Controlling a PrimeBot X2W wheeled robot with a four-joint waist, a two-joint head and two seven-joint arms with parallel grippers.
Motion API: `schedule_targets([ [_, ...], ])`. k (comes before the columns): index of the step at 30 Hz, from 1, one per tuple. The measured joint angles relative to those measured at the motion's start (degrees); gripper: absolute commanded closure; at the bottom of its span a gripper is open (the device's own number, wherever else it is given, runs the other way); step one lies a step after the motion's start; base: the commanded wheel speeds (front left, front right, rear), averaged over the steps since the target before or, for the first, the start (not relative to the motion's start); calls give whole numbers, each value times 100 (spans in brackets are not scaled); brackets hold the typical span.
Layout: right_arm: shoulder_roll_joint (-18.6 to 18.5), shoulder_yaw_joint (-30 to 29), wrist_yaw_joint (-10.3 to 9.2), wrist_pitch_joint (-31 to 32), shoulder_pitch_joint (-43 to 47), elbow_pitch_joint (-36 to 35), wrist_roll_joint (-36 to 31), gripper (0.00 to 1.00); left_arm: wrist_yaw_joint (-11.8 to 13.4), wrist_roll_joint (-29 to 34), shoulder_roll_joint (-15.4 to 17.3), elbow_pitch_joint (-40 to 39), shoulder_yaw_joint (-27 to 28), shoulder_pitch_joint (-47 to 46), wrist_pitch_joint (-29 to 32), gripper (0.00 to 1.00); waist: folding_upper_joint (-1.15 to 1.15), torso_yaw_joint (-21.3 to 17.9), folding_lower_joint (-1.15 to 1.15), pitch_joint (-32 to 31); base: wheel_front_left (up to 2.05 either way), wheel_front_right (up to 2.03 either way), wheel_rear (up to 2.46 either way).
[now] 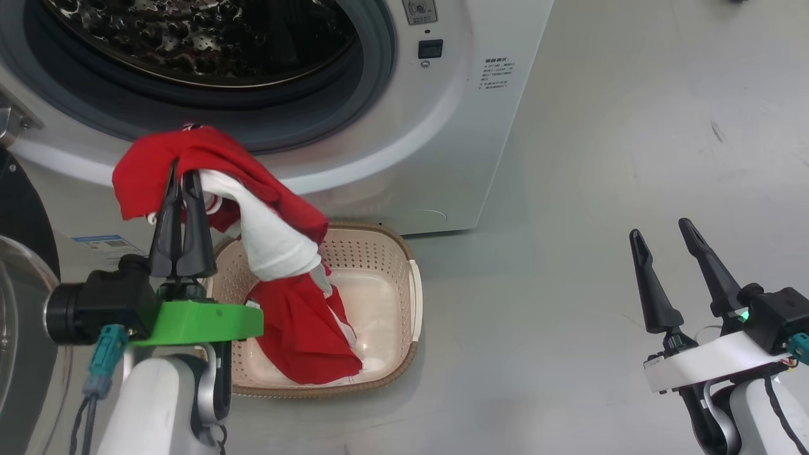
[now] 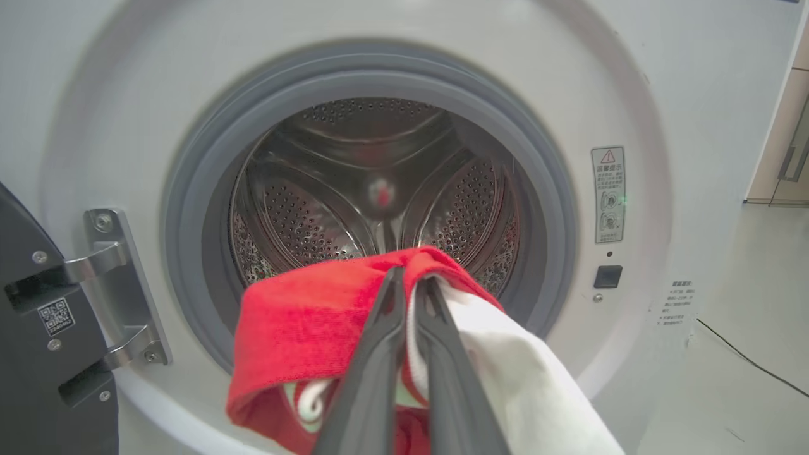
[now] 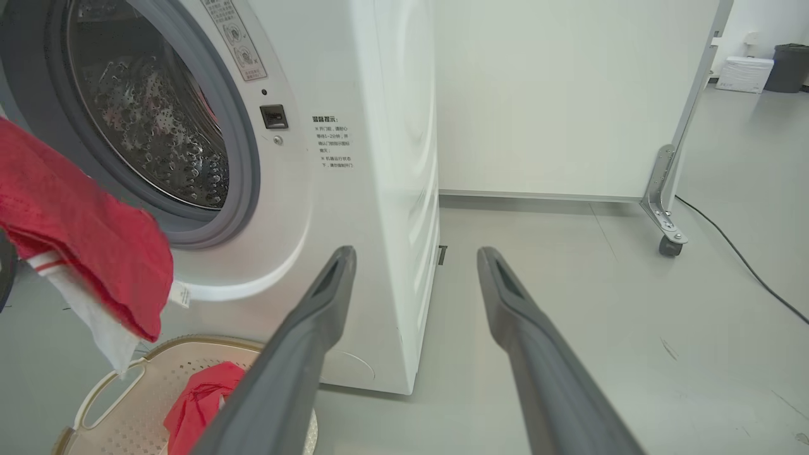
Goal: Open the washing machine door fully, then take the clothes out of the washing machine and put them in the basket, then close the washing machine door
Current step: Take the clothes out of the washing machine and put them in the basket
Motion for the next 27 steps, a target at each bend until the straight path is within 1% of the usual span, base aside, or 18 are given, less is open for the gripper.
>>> schedule_targets([
  [7,3,8,0,0,2,-132,-8,0,0,-325,20,198,-83,377,34,100,0,-48,0,156,0,0,0],
  [17,-3,22,1,0,-29,-294,-4,0,0,-698,38,853,-292,414,227,100,0,-141,0,531,0,0,0],
  [23,-12,65,1,0,-176,-390,32,0,0,-901,44,1370,-416,314,366,100,0,-246,0,834,0,0,0],
  [27,-31,78,2,0,-282,-436,77,0,0,-1015,46,1766,-479,-44,492,100,0,-330,0,1062,0,0,0],
])
